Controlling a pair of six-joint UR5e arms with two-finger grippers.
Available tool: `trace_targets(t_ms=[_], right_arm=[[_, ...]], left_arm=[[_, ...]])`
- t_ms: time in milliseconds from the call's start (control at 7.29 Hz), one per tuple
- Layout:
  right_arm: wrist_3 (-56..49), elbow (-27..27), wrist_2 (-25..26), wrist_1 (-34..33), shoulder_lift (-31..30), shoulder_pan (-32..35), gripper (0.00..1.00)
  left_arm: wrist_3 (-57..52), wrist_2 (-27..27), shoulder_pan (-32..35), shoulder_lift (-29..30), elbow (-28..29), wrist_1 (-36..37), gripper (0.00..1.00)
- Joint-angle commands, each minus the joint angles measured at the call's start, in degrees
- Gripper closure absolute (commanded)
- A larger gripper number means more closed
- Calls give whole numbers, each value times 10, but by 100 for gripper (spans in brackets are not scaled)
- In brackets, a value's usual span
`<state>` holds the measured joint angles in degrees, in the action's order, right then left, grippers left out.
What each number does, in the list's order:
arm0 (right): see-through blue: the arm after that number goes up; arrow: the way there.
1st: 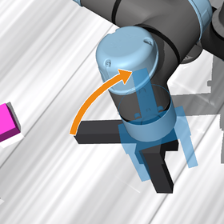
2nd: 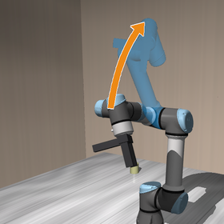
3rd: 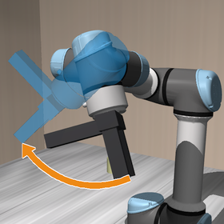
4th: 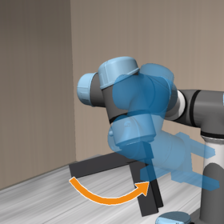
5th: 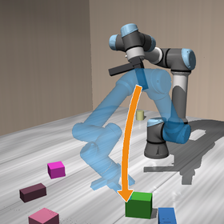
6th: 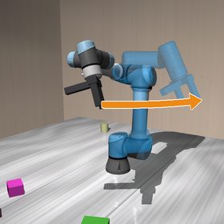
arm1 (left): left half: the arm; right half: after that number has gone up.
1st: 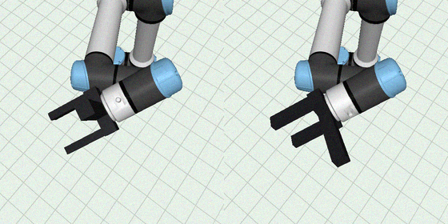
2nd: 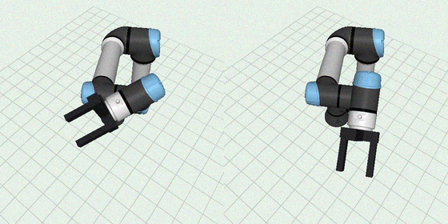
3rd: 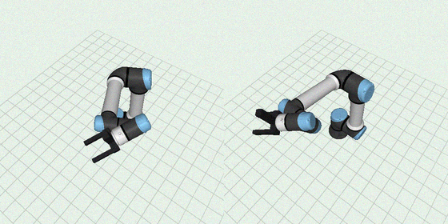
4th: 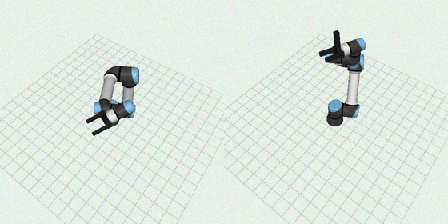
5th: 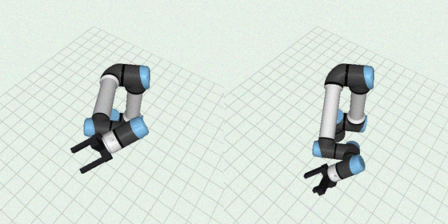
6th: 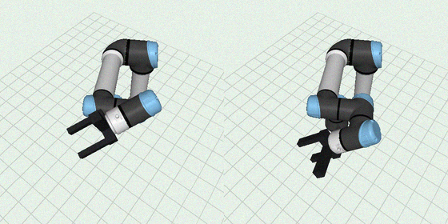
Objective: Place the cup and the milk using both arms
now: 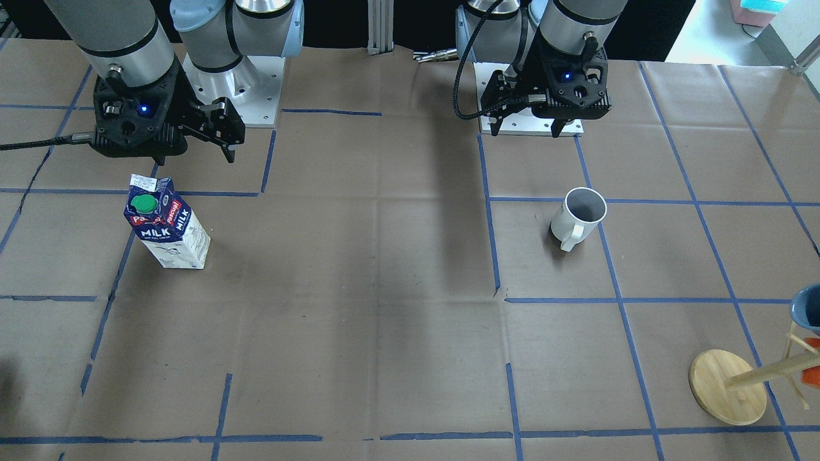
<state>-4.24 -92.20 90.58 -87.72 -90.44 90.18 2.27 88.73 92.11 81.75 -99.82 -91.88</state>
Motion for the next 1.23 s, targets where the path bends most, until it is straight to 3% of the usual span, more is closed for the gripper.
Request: trace_targets(t_ms=[0, 823, 1097], right_arm=[[0, 0, 0, 0, 0, 0, 0], [-10, -1, 2, 0, 1, -11, 0], [-9, 0, 2, 0, 1, -9, 0]], left_arm=[[-8, 1, -1, -4, -7, 0, 0], [-23, -1, -4, -15, -31, 5, 0], [-123, -1, -72, -40, -92, 29, 0]])
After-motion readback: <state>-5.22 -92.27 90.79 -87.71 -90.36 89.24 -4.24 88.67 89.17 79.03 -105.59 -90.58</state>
